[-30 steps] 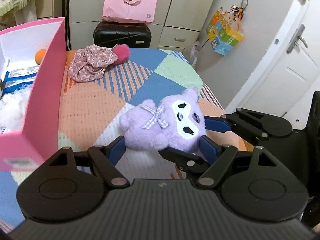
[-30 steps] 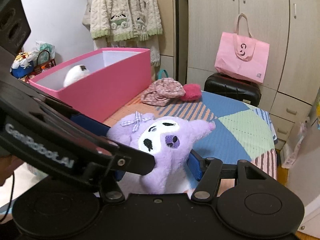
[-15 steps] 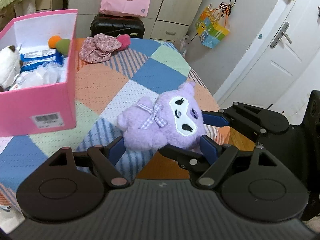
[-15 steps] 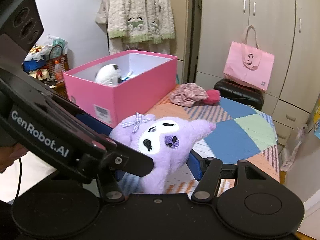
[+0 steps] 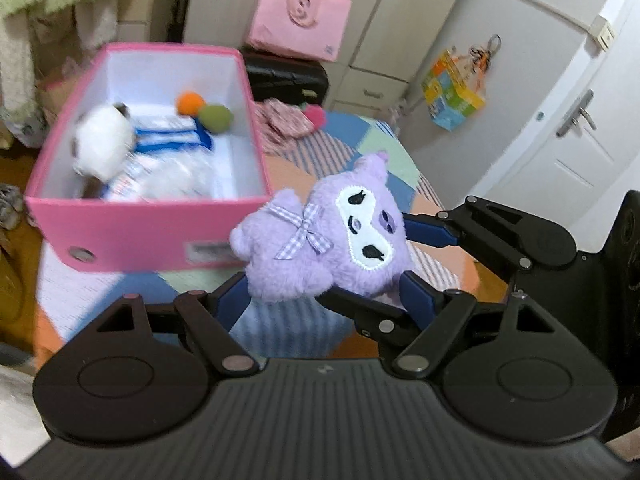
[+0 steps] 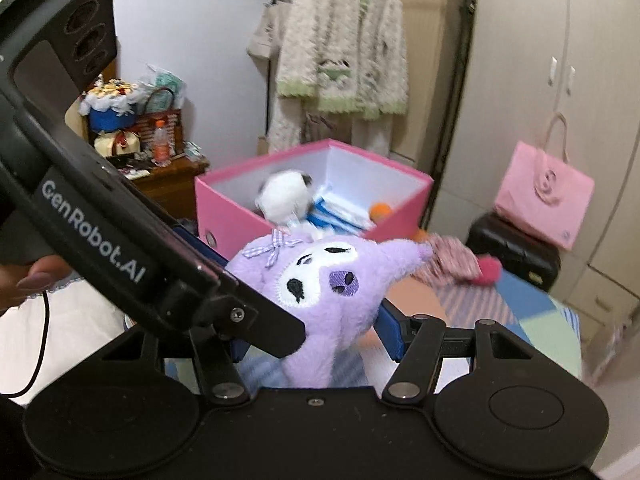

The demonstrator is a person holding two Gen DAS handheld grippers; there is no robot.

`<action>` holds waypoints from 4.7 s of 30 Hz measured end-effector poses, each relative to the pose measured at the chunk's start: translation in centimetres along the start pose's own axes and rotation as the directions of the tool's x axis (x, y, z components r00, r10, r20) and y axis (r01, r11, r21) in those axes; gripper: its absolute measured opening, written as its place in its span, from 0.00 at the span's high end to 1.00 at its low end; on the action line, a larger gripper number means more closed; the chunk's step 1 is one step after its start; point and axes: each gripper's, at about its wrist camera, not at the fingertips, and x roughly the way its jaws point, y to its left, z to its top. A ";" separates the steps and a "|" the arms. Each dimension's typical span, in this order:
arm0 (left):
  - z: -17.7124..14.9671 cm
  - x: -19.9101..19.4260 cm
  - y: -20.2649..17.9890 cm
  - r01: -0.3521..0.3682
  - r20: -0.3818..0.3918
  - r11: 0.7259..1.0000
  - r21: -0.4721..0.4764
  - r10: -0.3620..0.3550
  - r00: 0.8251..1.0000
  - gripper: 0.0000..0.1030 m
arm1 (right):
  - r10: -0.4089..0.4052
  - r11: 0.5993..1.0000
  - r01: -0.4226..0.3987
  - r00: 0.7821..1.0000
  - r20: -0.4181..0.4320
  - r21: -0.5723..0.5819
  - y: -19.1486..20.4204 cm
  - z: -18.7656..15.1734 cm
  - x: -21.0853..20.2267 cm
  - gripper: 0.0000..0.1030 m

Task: Organize soft objects
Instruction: 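Lift the purple plush toy with the left tool and carry it over the pink box, then open the left tool to drop the purple plush toy into the box, then move both tools back toward the floral cloth and strawberry plush, then grasp the floral cloth with the left tool while the right tool grasps the strawberry plush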

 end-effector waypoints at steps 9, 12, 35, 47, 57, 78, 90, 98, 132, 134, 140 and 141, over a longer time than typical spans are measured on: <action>3.6 -0.7 4.6 -0.042 0.081 0.999 -0.027 0.044 0.996 0.23 | 0.039 0.999 -0.038 0.998 0.051 -0.015 0.3 4.6 4.5 0.35; 5.1 0.1 6.3 -0.031 0.075 0.998 -0.047 0.034 0.997 0.23 | 0.057 0.998 -0.056 0.997 0.047 -0.006 -0.2 5.7 6.3 0.35; 8.2 7.2 13.9 -0.083 -0.067 0.973 -0.215 0.070 0.995 0.22 | 0.190 0.977 -0.204 0.966 -0.177 -0.064 -2.5 8.8 17.6 0.35; 8.0 7.5 13.7 -0.111 -0.057 0.972 -0.205 0.101 0.993 0.20 | 0.229 0.955 -0.268 0.937 -0.265 -0.124 -3.0 9.3 19.2 0.29; 7.2 4.5 12.0 -0.171 0.027 0.979 -0.110 0.174 0.984 0.19 | 0.233 0.962 -0.257 0.947 -0.223 -0.088 -3.5 8.9 17.3 0.28; 4.6 -3.3 5.6 -0.171 0.126 0.985 0.024 0.167 0.978 0.19 | 0.177 0.977 -0.191 0.974 -0.139 -0.097 -4.2 8.0 7.5 0.28; 4.2 -2.4 -2.3 -0.021 0.095 0.985 0.172 0.005 0.995 0.19 | 0.144 0.989 -0.143 0.988 -0.046 0.022 -11.1 5.1 -0.9 0.28; 5.6 2.0 -6.3 -0.004 0.089 0.973 0.231 -0.017 0.996 0.19 | 0.076 0.992 -0.077 0.997 0.008 0.097 -16.2 3.6 -3.4 0.28; 9.9 26.2 -5.8 -0.501 0.257 0.859 0.106 0.463 0.848 0.23 | 0.128 0.963 -0.123 0.992 -0.007 0.240 -30.0 1.5 15.3 0.49; 10.3 27.1 -5.4 -0.520 0.274 0.850 0.087 0.482 0.832 0.29 | 0.135 0.962 -0.126 0.991 -0.019 0.244 -30.1 1.6 16.9 0.52; 11.3 28.3 -3.3 -0.495 0.223 0.869 0.004 0.482 0.848 0.43 | 0.164 0.951 -0.145 0.985 -0.050 0.272 -30.7 1.6 20.5 0.52; 11.4 28.6 -3.2 -0.498 0.216 0.867 0.007 0.485 0.847 0.43 | 0.169 0.950 -0.148 0.984 -0.055 0.274 -30.8 1.7 21.0 0.52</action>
